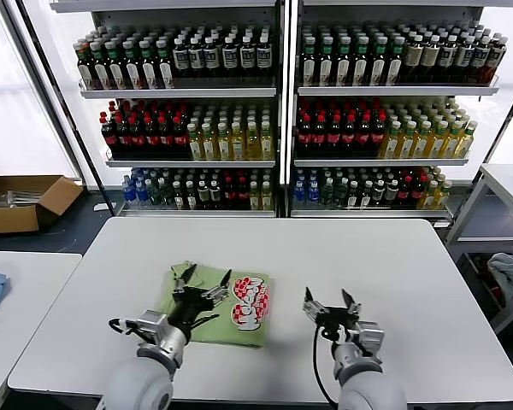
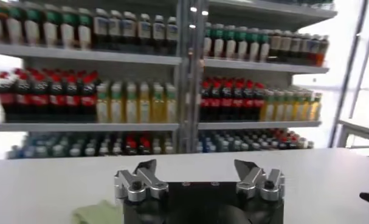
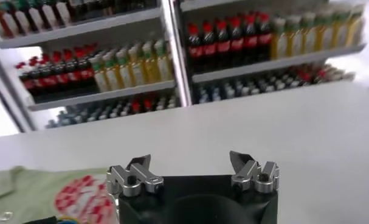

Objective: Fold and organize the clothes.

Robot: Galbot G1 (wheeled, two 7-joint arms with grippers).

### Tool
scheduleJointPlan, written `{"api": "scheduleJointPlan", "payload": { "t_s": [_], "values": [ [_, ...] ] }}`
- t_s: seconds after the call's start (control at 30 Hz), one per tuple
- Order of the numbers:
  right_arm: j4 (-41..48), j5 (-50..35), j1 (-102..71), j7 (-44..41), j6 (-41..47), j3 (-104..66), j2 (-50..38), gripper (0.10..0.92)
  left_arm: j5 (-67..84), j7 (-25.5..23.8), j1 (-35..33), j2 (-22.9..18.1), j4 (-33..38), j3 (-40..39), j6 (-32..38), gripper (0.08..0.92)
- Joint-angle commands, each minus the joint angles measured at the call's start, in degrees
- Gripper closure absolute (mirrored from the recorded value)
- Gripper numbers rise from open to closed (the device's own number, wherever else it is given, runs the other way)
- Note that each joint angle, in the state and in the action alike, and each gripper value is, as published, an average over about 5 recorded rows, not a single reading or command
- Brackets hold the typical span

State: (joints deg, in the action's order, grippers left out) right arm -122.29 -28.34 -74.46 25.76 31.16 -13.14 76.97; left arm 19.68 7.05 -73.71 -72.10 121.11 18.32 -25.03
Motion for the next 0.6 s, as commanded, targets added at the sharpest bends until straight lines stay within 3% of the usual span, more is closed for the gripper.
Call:
{"api": "scheduleJointPlan", "payload": {
  "t_s": [0.03, 0.43, 0.6],
  "values": [
    [12.8, -17.7, 13.2, 5.9, 2.1, 11.8, 2.1, 0.203, -1.6, 1.3, -5.3, 1.7, 3.5, 10.4, -0.8, 0.197],
    [17.9, -14.0, 13.2, 6.3, 2.0, 12.8, 6.9, 0.208, -2.3, 1.7, -6.8, 1.3, 2.7, 11.8, -0.5, 0.177],
    [18.2, -12.5, 13.0, 6.0, 2.0, 13.2, 7.3, 0.299, -2.3, 1.8, -6.7, 1.4, 2.2, 11.6, -0.5, 0.177]
  ]
}}
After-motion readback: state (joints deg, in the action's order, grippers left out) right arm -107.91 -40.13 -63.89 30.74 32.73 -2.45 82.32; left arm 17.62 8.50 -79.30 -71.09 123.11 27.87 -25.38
